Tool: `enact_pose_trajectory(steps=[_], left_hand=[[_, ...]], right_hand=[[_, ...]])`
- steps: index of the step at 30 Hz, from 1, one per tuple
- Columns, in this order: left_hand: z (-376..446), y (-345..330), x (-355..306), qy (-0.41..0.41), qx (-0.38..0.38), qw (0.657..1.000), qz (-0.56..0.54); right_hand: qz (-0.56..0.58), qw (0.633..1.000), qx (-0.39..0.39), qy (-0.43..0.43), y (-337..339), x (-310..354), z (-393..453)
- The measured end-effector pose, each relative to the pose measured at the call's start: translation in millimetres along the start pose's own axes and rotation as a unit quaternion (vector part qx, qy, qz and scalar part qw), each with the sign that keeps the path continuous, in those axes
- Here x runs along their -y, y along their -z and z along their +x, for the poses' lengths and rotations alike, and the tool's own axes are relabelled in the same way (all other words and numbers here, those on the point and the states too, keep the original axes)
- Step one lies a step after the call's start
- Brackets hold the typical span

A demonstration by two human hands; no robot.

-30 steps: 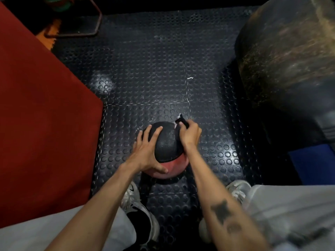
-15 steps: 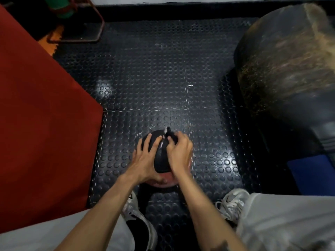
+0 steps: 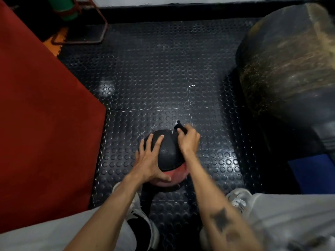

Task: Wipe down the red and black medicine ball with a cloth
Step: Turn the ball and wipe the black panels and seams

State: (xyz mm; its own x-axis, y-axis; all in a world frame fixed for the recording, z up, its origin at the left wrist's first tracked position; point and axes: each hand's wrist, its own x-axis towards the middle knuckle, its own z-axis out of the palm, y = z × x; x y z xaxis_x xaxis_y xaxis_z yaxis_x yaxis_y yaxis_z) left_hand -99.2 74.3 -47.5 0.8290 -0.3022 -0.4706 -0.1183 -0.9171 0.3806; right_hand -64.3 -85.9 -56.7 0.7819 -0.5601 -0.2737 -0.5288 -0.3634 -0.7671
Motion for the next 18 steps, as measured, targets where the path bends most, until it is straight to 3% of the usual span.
enact_pose_trajectory(steps=[3, 5, 7, 9, 11, 18], left_hand=[[5.5, 2.6, 14.6, -0.017, 0.001, 1.0, -0.003], [-2.7, -2.8, 13.6, -0.013, -0.012, 1.0, -0.005], [-11.8, -11.4, 3.8, -0.004, -0.02, 0.999, 0.027], [-22.1, -21.5, -5.3, -0.011, -0.03, 0.998, 0.057], [-26.5, -22.8, -7.7, -0.023, -0.036, 0.997, 0.066], [-26.4, -5.7, 22.8, -0.072, -0.006, 0.995, 0.062]], right_hand=[[0.016, 0.994, -0.011, 0.109, -1.0, -10.3, -79.7], [-0.004, 0.99, -0.015, 0.137, -1.8, -1.1, -71.9], [-0.036, 0.997, 0.035, 0.064, -15.0, 15.2, -13.4], [-0.093, 0.986, 0.137, 0.006, -23.4, 30.0, 32.8], [-0.112, 0.978, 0.179, -0.004, -32.5, 25.1, 46.2], [-0.003, 0.993, 0.038, 0.109, 2.2, -17.0, -50.1]])
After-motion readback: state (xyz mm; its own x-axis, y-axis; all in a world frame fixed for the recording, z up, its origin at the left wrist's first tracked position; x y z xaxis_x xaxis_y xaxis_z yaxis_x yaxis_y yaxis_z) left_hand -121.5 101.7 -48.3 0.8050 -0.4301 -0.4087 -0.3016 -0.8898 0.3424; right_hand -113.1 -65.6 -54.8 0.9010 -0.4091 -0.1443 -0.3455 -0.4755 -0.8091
